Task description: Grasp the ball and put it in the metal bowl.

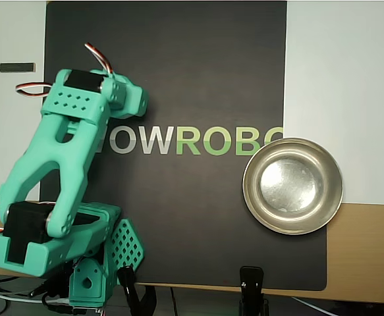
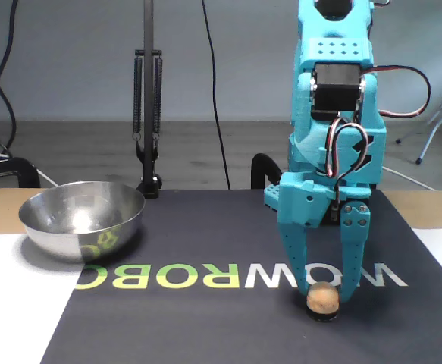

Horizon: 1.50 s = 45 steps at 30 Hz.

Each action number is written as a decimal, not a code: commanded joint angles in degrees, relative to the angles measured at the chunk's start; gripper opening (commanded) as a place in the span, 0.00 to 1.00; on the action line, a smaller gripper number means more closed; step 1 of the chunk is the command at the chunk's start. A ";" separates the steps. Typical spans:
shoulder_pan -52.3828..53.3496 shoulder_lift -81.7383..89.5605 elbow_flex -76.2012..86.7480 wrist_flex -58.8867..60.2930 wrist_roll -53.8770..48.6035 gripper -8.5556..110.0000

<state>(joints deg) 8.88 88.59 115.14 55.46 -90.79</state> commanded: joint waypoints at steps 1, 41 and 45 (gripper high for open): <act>-0.26 0.35 -1.14 -0.44 -0.26 0.49; 0.18 0.44 -1.05 -3.96 0.18 0.22; 0.88 1.05 -1.05 -3.87 0.18 0.22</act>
<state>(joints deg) 9.23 88.59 115.14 51.50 -90.79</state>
